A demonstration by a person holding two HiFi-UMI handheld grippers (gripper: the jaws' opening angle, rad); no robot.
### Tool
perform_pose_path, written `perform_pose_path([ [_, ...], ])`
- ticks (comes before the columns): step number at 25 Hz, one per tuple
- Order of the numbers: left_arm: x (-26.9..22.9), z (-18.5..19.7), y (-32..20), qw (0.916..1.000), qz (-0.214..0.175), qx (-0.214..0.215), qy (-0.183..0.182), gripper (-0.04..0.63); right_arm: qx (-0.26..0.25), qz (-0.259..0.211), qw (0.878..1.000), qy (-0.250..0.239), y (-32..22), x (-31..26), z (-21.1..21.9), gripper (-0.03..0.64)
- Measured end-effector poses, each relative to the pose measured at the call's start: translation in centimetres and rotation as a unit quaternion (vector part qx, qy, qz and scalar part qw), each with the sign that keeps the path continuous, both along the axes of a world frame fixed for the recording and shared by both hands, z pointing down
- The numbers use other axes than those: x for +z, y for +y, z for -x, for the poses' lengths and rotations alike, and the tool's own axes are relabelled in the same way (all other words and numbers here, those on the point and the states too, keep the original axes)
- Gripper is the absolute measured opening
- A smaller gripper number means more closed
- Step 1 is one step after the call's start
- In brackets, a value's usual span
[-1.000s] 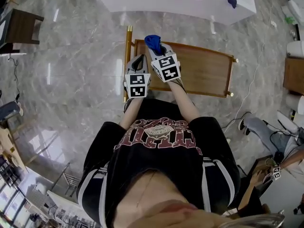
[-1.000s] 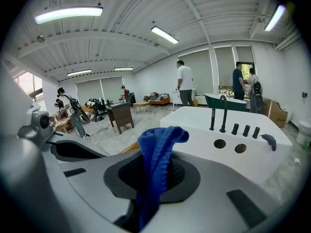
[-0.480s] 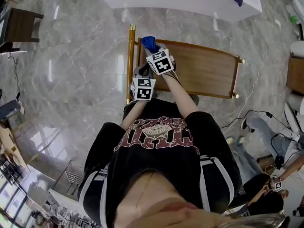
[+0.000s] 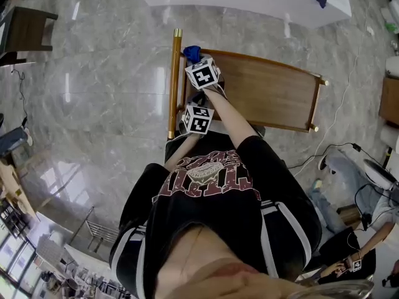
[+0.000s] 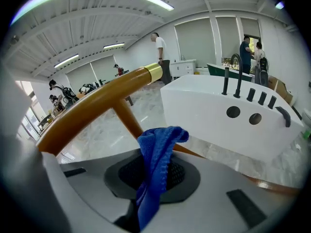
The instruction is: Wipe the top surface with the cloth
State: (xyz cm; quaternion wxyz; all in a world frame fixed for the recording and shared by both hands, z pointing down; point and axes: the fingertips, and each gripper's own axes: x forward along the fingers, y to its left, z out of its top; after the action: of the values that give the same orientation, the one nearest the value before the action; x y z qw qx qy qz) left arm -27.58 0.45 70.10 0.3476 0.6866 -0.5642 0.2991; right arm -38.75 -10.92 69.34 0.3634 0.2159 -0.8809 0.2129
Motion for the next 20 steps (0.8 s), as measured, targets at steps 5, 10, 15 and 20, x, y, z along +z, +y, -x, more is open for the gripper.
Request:
perform_pose_path([
  [5,1.5,-0.1,0.7,0.9997,0.016,0.018,-0.001,0.046,0.005,-0.015,0.999,0.028,0.1,1.3,0.2,0.057],
  [10,3.2,-0.7,1.0,0.9985,0.039,0.037,-0.005,0.046,-0.008,-0.040,0.998,0.040,-0.1,1.8,0.2,0.057],
  [15,3.4,-0.8,1.1,0.9980,0.037,0.044,-0.025,0.046,-0.006,-0.026,0.999,0.034,-0.4,2.0,-0.8,0.057],
  [20,3.4,-1.0,1.2,0.9961,0.042,0.063,-0.046,0.046,0.001,-0.017,0.999,0.032,-0.6,2.1,-2.1,0.057],
])
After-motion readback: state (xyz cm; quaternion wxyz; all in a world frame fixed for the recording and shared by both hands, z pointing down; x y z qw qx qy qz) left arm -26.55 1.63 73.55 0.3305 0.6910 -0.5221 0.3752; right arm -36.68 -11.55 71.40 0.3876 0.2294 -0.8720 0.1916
